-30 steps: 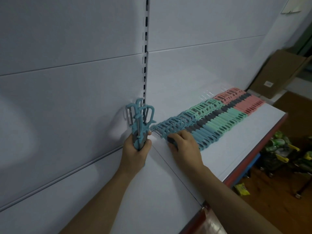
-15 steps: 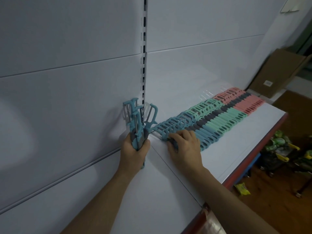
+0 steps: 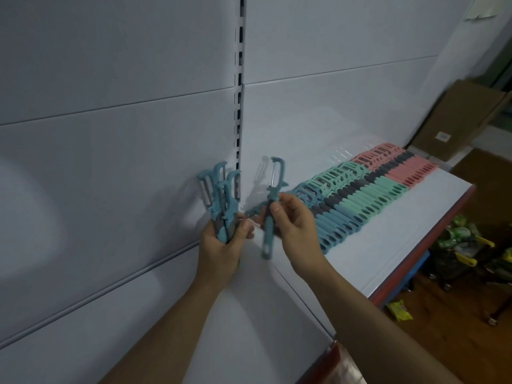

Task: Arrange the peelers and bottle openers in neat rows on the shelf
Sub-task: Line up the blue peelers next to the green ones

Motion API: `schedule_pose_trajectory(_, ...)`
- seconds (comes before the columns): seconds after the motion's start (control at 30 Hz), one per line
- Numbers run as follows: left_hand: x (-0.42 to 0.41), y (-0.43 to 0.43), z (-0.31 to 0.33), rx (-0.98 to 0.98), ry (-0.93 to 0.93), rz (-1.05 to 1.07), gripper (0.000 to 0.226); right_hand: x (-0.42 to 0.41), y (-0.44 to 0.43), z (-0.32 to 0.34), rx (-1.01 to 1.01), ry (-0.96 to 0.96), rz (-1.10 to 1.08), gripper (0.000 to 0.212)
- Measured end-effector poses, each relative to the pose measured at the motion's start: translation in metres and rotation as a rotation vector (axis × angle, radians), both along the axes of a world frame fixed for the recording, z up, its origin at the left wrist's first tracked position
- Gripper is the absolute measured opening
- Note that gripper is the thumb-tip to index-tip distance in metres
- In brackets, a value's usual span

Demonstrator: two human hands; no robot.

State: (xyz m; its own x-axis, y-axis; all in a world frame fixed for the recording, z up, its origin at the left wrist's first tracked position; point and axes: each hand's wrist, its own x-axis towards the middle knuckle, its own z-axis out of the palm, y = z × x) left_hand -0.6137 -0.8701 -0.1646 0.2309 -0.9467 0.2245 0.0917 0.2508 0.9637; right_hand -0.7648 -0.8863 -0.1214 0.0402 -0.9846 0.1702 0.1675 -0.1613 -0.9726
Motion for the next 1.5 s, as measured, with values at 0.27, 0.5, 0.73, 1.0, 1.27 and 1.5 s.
schedule_pose_trajectory(0.27,0.001,-0.004,-0.003,-0.103,-0.008,0.078,0.013,-0.031,0.009,-0.015,-0.039,0.552,-0.211,0.024)
schedule_pose_trajectory(0.5,0.004,-0.006,-0.007,-0.106,-0.001,0.047,0.023,-0.037,0.012,-0.010,-0.209,0.900,-0.259,0.021)
schedule_pose_trajectory(0.73,0.004,-0.011,-0.013,-0.099,-0.101,0.092,0.024,-0.025,0.015,-0.017,-0.317,1.130,-0.203,0.017)
schedule_pose_trajectory(1.0,0.006,-0.016,-0.017,-0.078,-0.132,0.108,0.029,-0.019,0.013,-0.020,-0.324,1.251,-0.184,0.024)
schedule_pose_trajectory(1.27,0.005,-0.013,-0.016,-0.058,-0.122,0.088,0.028,-0.019,0.011,-0.029,-0.354,1.279,-0.223,0.020)
schedule_pose_trajectory(1.5,0.005,-0.013,-0.016,-0.030,-0.119,0.078,0.021,-0.019,0.012,-0.032,-0.349,1.299,-0.232,0.017)
